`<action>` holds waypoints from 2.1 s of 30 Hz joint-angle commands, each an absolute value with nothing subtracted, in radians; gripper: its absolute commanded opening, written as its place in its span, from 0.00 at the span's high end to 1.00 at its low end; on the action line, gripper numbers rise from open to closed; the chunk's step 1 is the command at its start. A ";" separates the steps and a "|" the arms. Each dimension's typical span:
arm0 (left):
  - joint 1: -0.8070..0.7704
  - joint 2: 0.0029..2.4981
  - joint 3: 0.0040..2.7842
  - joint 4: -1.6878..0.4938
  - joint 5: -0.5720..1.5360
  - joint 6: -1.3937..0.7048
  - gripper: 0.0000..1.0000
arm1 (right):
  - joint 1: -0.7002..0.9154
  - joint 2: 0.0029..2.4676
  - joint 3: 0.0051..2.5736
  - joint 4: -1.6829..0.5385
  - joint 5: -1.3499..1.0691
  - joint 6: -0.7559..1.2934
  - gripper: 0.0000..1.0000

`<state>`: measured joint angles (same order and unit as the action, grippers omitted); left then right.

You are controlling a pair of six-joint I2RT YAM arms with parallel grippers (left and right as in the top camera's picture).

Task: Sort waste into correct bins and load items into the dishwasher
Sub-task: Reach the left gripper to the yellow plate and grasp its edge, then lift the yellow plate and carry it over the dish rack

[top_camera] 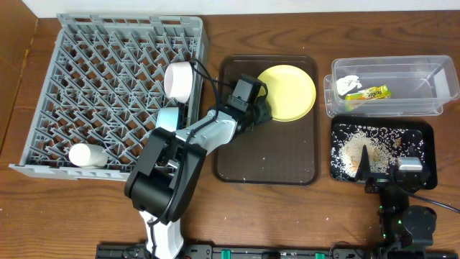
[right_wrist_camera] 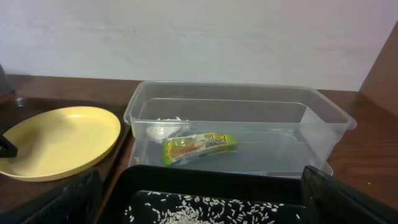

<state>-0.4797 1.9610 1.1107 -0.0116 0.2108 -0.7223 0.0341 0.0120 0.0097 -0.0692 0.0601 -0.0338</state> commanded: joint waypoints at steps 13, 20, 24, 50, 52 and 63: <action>-0.403 2.038 1.117 -0.252 0.314 -0.753 0.85 | 0.020 0.007 0.006 -0.069 0.059 -0.023 0.01; -0.337 2.039 1.117 -0.253 0.314 -0.752 0.64 | 0.020 0.007 0.006 -0.069 0.059 -0.023 0.01; -0.354 2.040 1.117 -0.215 0.314 -0.752 0.62 | 0.020 0.007 0.006 -0.069 0.059 -0.023 0.01; -0.329 1.963 1.117 -0.182 0.292 -0.443 0.92 | 0.020 0.007 0.006 -0.069 0.059 -0.023 0.01; -0.295 1.873 1.117 -0.181 0.292 -0.430 0.92 | 0.020 0.007 0.006 -0.069 0.059 -0.023 0.01; -0.007 1.473 1.117 -0.194 0.358 -0.415 0.92 | 0.020 0.007 0.006 -0.069 0.059 -0.023 0.01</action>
